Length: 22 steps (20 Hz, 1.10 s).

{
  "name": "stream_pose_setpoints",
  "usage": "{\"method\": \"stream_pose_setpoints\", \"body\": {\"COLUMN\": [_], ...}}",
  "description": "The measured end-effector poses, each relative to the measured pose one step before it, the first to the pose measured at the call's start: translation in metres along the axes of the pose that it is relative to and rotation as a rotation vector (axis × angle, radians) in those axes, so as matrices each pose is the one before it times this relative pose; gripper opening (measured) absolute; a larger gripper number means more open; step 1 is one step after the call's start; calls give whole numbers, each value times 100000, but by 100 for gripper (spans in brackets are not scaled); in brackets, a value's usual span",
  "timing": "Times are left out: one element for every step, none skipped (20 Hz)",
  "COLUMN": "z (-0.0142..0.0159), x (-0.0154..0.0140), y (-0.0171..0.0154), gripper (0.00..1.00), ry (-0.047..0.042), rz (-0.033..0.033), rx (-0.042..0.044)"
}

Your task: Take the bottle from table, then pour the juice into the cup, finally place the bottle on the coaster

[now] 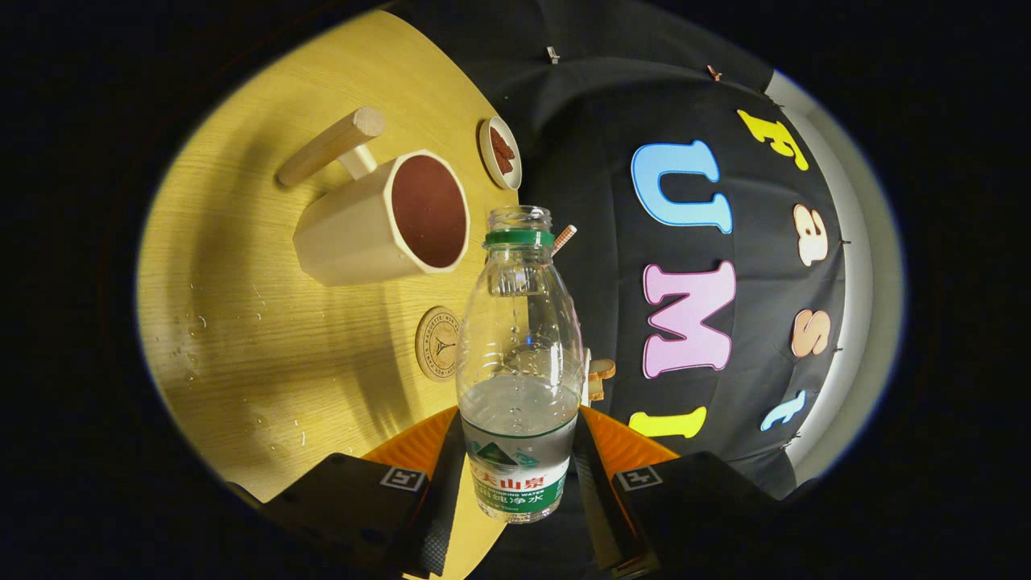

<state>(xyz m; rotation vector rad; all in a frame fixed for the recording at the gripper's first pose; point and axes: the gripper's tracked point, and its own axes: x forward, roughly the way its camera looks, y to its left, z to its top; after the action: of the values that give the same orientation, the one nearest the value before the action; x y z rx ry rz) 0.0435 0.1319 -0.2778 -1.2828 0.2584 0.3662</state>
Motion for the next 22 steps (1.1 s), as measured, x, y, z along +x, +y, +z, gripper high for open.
{"method": "stream_pose_setpoints", "body": {"z": [8,-49,-30,-18,-40,24,100,120,135,119,71,-107,-133,-56,-78,-142,-86,-42,-129,13,-62,52], "x": [175,-33,-38,80,84,-63,12,116,-41,-41,-41,145,19,-34,-127,146,88,38,145,15,-13,-74], "y": [53,29,57,-48,-58,-88,-68,-205,-147,4,-31,32,-110,-108,-200,-216,-124,-106,-73,-156,46,-23], "gripper": [70,70,70,70,70,70,70,70,70,70,70,70,70,70,70,70,70,70,70,70,70,70], "ry": [197,102,-39,-40,-144,-247,-349,-309,-320,-510,-363,-202,374,397,450,132,47,74,76,126,-5,-184], "rz": [210,-36,82,71,18,55,-159,-281,-365,-375,72,-1,-262,-576,-810,-422,-400,-361,-370,-391,166,-27], "rx": [-1418,-1749,-1052,-979,-828,-849,-1067,-1202,-1205,-1024,-786,-846,-1006,-1040,-958,-633,-513,-767,-997,-1144,-997,-947]}}
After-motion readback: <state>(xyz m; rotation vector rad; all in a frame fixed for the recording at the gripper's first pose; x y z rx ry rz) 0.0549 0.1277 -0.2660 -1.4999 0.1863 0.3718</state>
